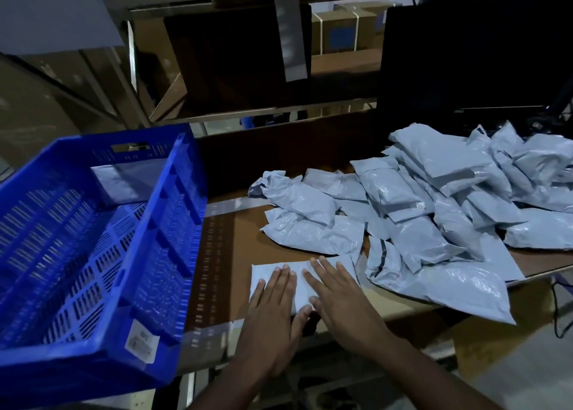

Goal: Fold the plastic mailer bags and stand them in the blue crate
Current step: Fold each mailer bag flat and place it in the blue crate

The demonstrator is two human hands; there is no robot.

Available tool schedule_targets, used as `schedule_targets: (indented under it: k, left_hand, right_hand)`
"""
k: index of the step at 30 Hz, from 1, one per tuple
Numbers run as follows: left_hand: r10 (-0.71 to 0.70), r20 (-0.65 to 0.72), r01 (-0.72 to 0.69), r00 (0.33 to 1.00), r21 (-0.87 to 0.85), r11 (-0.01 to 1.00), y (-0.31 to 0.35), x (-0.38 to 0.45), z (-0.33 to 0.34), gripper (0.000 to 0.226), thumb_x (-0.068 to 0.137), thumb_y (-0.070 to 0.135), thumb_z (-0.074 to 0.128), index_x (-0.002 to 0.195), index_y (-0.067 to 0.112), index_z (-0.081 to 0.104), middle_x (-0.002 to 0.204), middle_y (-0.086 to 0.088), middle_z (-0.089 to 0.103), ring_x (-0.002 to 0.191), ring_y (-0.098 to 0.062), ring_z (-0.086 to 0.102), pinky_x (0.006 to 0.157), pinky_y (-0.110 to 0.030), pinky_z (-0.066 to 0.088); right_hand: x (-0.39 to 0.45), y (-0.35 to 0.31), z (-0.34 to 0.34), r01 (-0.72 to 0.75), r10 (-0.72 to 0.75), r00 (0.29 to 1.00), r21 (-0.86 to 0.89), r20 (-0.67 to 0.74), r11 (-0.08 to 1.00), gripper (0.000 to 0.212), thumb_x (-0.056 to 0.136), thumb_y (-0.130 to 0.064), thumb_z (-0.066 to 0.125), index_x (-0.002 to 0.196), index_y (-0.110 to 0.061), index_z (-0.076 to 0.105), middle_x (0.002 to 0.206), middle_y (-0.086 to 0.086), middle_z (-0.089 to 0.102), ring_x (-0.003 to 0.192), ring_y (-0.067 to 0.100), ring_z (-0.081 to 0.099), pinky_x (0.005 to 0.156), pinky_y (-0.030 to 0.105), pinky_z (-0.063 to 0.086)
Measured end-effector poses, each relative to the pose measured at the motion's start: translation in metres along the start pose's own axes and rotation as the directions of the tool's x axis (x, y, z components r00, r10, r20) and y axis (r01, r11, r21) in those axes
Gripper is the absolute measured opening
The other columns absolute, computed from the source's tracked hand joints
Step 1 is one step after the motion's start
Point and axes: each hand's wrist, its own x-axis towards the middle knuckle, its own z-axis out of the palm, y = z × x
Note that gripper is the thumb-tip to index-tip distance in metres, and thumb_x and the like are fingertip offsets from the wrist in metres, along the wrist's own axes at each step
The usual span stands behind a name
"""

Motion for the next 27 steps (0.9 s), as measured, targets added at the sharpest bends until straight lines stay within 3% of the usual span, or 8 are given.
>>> schedule_targets:
  k: [2,5,7,10,14,17,21,27]
  left_hand:
    - [-0.026,-0.06,0.019,0.998,-0.107,0.994,-0.004,0.0,-0.001,0.069,0.098,0.057,0.005,0.158,0.031,0.028,0.166,0.013,0.016,0.152,0.003,0.009,0.126,-0.032,0.012]
    - [-0.112,-0.256,0.05,0.96,-0.237,0.97,-0.012,0.011,-0.009,0.04,0.102,0.035,0.039,0.132,0.03,0.065,0.142,0.014,0.059,0.134,-0.002,0.05,0.113,-0.036,0.041]
    - [-0.045,-0.203,0.005,0.978,-0.195,0.981,-0.013,0.019,-0.01,0.041,0.098,0.021,0.053,0.138,0.027,0.061,0.147,0.013,0.053,0.139,-0.003,0.043,0.121,-0.029,0.027]
    - [0.124,-0.045,-0.128,0.991,-0.108,0.986,-0.015,0.027,0.004,0.067,0.094,0.007,0.055,0.156,0.018,0.034,0.16,0.01,0.019,0.151,-0.003,0.017,0.12,-0.017,-0.009]
    - [0.106,-0.045,-0.108,0.993,-0.05,0.993,-0.02,0.021,0.009,0.064,0.077,0.009,0.053,0.142,0.009,0.057,0.149,-0.007,0.053,0.138,-0.012,0.047,0.122,-0.024,0.008]
    - [0.162,-0.054,-0.163,0.985,-0.019,0.986,-0.02,0.012,0.017,0.064,0.078,0.008,0.055,0.142,0.009,0.057,0.148,-0.006,0.054,0.139,-0.018,0.049,0.118,-0.035,0.02]
    - [0.144,-0.038,-0.144,0.989,-0.005,0.99,-0.025,0.019,0.019,0.074,0.067,0.006,0.077,0.139,0.007,0.058,0.145,-0.008,0.058,0.135,-0.02,0.054,0.114,-0.038,0.025]
    - [0.131,-0.042,-0.131,0.991,-0.006,0.991,-0.021,0.015,0.018,0.076,0.074,0.014,0.077,0.146,0.011,0.052,0.154,-0.003,0.047,0.142,-0.017,0.046,0.12,-0.033,0.019]
  right_hand:
    - [-0.003,0.003,-0.011,-0.026,0.032,0.999,0.291,-0.016,0.956,0.049,0.106,-0.043,0.029,0.152,-0.03,0.04,0.164,-0.012,0.019,0.152,0.002,0.008,0.124,0.03,0.007]
    - [-0.009,0.013,-0.024,-0.11,0.175,0.981,0.487,-0.089,0.866,0.042,0.102,-0.029,0.056,0.144,-0.032,0.053,0.155,-0.019,0.038,0.145,-0.002,0.025,0.121,0.029,0.024]
    - [-0.012,0.014,-0.02,-0.121,0.184,0.971,0.353,-0.151,0.928,0.038,0.099,-0.022,0.061,0.137,-0.023,0.061,0.146,-0.011,0.052,0.141,0.006,0.037,0.118,0.035,0.032]
    - [-0.003,0.009,-0.016,-0.098,0.126,0.974,0.155,-0.187,0.983,0.034,0.09,-0.019,0.072,0.124,-0.017,0.071,0.133,-0.003,0.065,0.13,0.014,0.055,0.119,0.034,0.03]
    - [0.01,0.005,-0.017,-0.073,0.053,0.978,-0.09,-0.204,0.993,0.052,0.03,-0.025,0.102,0.077,-0.019,0.082,0.088,-0.002,0.078,0.084,0.014,0.075,0.078,0.033,0.059]
    - [-0.005,0.001,-0.004,-0.072,0.057,0.976,-0.065,-0.212,0.995,0.049,0.054,-0.02,0.098,0.1,-0.018,0.081,0.109,0.0,0.076,0.106,0.016,0.071,0.093,0.038,0.053]
    - [-0.001,0.009,0.002,-0.109,0.103,0.965,-0.01,-0.24,0.994,0.031,0.078,-0.018,0.082,0.108,-0.014,0.078,0.115,0.003,0.074,0.112,0.019,0.068,0.107,0.032,0.042]
    - [-0.006,-0.003,-0.006,-0.142,0.138,0.967,-0.007,-0.214,0.99,0.026,0.091,-0.025,0.067,0.115,-0.018,0.074,0.12,-0.001,0.071,0.116,0.019,0.064,0.107,0.038,0.047]
